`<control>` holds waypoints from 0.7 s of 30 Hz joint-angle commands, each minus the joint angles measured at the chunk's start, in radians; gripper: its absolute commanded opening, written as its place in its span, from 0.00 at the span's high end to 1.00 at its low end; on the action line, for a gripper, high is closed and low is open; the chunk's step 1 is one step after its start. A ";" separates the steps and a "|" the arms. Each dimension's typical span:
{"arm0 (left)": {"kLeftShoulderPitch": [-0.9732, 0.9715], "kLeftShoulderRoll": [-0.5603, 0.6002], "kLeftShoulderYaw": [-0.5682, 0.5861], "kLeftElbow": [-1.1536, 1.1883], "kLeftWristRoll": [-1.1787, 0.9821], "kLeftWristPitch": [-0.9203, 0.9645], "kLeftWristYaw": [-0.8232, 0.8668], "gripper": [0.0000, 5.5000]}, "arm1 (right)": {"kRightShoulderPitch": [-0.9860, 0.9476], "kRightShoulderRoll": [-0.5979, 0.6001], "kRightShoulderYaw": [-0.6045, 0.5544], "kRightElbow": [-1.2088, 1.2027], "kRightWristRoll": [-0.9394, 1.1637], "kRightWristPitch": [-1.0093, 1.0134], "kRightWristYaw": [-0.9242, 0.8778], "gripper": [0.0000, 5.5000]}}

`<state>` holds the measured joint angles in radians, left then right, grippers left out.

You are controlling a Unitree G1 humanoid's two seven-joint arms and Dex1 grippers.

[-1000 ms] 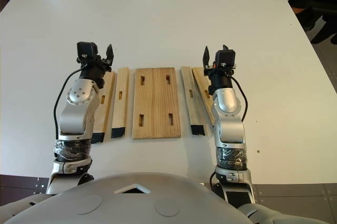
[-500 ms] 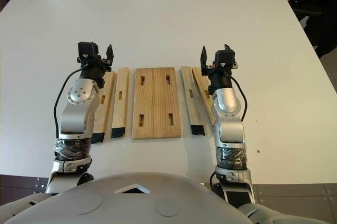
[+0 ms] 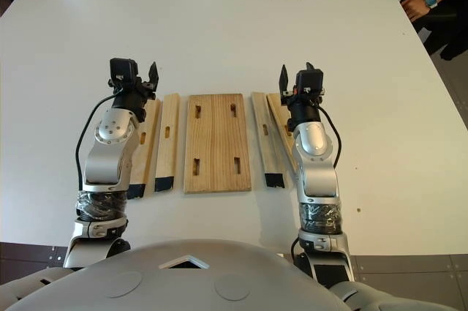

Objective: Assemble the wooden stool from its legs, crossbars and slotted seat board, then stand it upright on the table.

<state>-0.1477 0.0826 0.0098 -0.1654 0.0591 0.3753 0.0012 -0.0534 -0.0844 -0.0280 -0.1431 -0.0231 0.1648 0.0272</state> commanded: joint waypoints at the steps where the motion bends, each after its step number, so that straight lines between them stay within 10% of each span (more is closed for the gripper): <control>1: -0.013 0.002 0.000 0.006 0.006 -0.008 0.005 0.46 | -0.013 -0.011 -0.005 0.014 -0.010 -0.002 -0.004 0.49; 21: 0.270 0.555 0.184 -0.612 -0.293 1.056 -0.445 0.46 | 0.290 0.093 -0.012 -0.187 -0.067 -0.014 -0.154 0.49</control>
<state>0.0749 0.5823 0.1791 -0.7594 -0.2101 1.3656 -0.4156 0.2089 -0.0029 -0.0407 -0.3045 -0.0805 0.1556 -0.1136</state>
